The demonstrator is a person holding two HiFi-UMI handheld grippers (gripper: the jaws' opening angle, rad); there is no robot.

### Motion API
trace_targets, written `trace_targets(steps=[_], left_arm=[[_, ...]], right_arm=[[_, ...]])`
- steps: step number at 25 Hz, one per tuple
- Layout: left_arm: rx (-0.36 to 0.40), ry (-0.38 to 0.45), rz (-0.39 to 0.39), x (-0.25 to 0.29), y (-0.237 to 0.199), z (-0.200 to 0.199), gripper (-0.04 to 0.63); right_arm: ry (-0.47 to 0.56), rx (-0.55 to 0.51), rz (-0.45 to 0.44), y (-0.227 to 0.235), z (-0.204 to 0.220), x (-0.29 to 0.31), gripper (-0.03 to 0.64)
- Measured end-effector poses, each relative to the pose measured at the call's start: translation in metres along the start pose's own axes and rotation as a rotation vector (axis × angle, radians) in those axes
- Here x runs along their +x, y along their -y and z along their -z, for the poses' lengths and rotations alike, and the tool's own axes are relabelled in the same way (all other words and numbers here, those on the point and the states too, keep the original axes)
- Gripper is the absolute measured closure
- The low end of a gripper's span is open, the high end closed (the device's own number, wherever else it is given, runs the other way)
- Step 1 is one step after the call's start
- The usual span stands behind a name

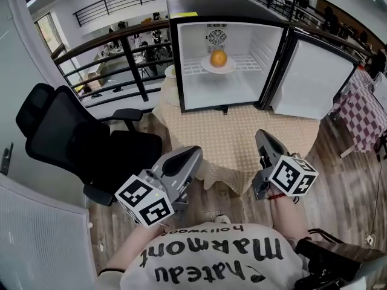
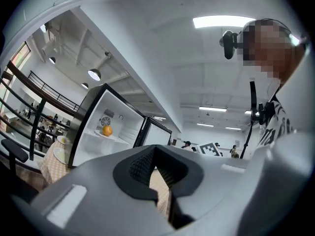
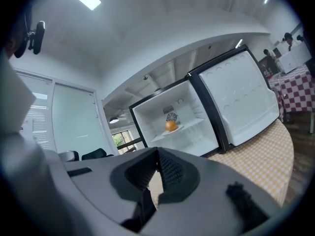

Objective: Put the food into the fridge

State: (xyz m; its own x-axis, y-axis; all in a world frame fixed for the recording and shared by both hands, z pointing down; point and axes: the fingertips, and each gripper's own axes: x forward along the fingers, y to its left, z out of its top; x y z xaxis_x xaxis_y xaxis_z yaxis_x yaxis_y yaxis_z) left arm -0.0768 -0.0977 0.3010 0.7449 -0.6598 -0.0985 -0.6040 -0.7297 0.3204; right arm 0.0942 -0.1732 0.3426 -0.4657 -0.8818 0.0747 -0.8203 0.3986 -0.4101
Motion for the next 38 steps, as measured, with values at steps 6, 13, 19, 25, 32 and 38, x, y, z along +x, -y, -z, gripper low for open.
trace_targets(steps=[6,13,19,25,32,38], left_arm=[[-0.018,-0.004,0.023,-0.068,-0.012,-0.009,0.592],[-0.015,-0.003,0.072,-0.107,-0.013,-0.016,0.592],[-0.019,0.001,0.099,-0.119,-0.014,-0.019,0.592],[-0.022,0.011,0.117,-0.125,-0.013,-0.019,0.592],[-0.02,0.027,0.133,-0.131,-0.012,-0.026,0.592],[-0.019,0.029,0.137,-0.132,-0.007,-0.025,0.592]], right_arm=[[0.017,-0.008,0.045,-0.059,0.028,-0.018,0.601],[0.023,-0.018,0.068,-0.102,0.049,-0.03,0.601],[0.027,-0.051,0.086,-0.118,0.053,-0.036,0.601],[0.038,-0.06,0.101,-0.124,0.053,-0.041,0.601],[0.049,-0.082,0.105,-0.135,0.047,-0.043,0.601],[0.046,-0.086,0.109,-0.135,0.048,-0.048,0.601]])
